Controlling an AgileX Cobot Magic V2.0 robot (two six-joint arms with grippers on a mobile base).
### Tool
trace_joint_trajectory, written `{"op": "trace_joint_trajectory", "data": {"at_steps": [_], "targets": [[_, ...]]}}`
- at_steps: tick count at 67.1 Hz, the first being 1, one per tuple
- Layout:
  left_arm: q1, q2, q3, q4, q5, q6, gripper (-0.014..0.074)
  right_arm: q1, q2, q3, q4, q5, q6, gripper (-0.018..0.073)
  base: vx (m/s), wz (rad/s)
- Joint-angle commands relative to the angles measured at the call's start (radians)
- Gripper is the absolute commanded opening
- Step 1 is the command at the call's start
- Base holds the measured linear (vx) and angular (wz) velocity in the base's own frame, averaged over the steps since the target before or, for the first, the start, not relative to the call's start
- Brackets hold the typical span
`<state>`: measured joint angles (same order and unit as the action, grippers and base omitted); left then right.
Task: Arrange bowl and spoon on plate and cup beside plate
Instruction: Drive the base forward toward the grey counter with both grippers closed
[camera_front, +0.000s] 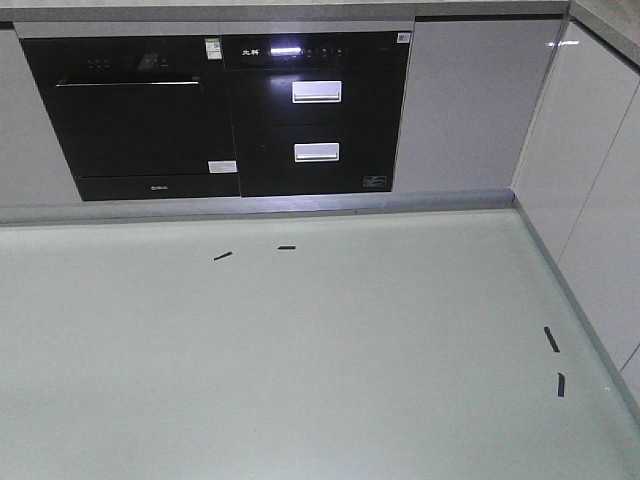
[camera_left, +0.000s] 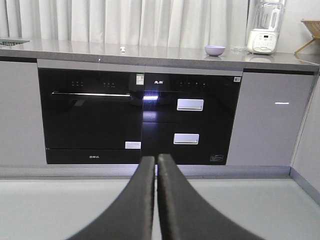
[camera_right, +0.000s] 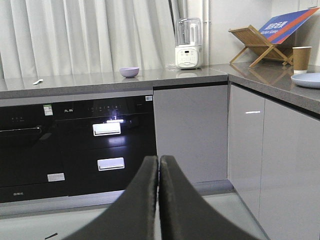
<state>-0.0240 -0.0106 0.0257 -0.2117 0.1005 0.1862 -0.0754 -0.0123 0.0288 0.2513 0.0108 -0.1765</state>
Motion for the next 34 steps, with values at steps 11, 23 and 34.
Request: {"op": "trace_joint_trajectory", "data": {"at_steps": [11, 23, 34], "targets": [[-0.003, -0.015, 0.026, -0.002, -0.081, -0.007, -0.0006, -0.005, -0.009, 0.008, -0.006, -0.073, -0.009, -0.0001, 0.0, 0.0], [-0.003, -0.015, 0.026, -0.002, -0.081, -0.007, -0.0006, -0.005, -0.009, 0.008, -0.006, -0.073, -0.009, -0.0001, 0.0, 0.0], [-0.003, -0.015, 0.026, -0.002, -0.081, -0.007, -0.0006, -0.005, -0.009, 0.008, -0.006, -0.073, -0.009, -0.0001, 0.0, 0.0]]}}
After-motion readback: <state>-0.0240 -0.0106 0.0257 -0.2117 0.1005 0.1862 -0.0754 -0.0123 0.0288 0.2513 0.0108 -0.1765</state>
